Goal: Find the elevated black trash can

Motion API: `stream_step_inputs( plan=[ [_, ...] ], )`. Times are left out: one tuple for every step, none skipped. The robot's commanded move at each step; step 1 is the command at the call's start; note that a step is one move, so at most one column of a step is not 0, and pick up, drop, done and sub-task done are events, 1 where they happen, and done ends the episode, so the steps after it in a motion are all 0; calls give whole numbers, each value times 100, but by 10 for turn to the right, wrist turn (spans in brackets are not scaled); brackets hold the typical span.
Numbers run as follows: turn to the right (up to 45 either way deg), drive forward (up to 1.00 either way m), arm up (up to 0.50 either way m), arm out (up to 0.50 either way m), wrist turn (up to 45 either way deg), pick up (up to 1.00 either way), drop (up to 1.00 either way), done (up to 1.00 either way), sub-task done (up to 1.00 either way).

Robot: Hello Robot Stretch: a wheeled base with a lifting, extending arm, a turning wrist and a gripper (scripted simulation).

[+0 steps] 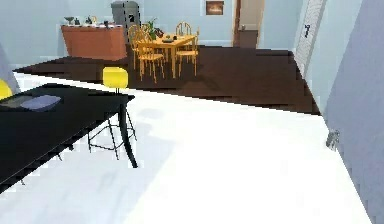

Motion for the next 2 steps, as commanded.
stream_step_inputs(
  plan=[
    [150, 0, 0, 0, 0, 0, 0, 0, 0],
    [0, 100, 0, 0, 0, 0, 0, 0, 0]
  ],
)
